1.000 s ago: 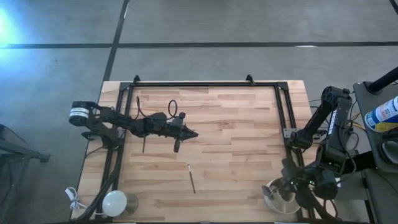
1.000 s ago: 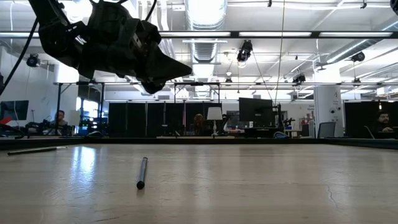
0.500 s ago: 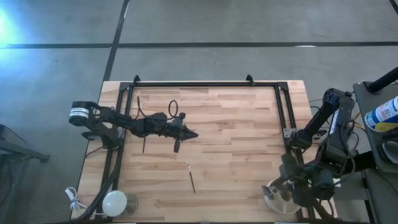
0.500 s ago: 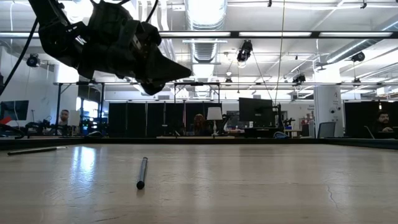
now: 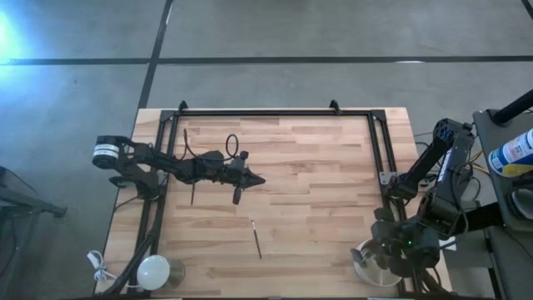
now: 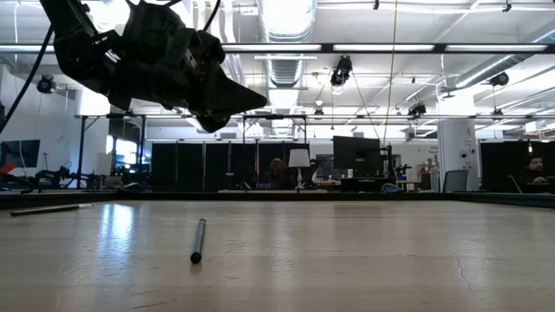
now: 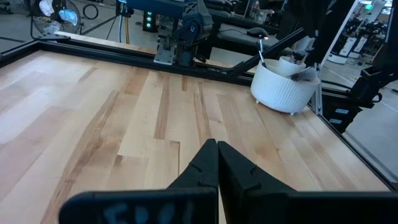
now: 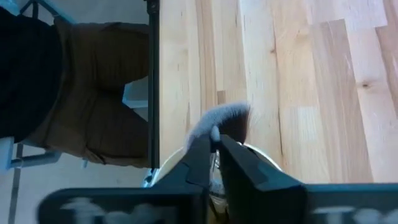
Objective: Put items in baskets/containers
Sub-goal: Put the black eyeshadow brush into the white organizer
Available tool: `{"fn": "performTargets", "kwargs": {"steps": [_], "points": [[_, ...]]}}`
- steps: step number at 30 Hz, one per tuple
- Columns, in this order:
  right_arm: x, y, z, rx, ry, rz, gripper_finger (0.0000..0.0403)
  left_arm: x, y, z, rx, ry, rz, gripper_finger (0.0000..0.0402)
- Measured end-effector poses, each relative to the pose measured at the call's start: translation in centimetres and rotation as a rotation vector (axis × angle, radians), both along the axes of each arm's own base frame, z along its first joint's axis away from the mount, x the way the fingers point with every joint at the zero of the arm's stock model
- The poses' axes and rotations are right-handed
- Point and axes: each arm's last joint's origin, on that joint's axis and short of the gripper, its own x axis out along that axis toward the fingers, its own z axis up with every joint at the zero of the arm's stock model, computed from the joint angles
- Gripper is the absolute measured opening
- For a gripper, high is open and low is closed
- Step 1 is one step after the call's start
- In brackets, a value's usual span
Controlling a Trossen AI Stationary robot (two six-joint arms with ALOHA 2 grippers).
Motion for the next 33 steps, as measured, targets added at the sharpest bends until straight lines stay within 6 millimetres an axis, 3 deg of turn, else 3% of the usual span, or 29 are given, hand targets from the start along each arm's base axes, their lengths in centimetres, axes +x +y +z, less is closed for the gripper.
{"fn": "performTargets", "kwargs": {"steps": [4, 17, 27, 33], "points": [[-0.1, -0.1, 0.0, -0.007, 0.007, -0.005, 0.0012, 0.0, 0.0, 0.0, -0.001, 0.000, 0.000, 0.0000], [-0.7, -0.7, 0.0, -0.020, 0.102, -0.076, 0.0009, 0.0, 0.0, 0.0, -0.004, 0.000, 0.001, 0.0000], [-1.6, -0.1, 0.9, -0.078, -0.065, -0.036, 0.0008, 0.0, 0.0, 0.0, -0.003, 0.000, 0.001, 0.0000], [-2.9, 0.3, 0.1, -0.097, -0.089, -0.010, 0.0008, 0.0, 0.0, 0.0, -0.003, 0.000, 0.001, 0.0000]]}}
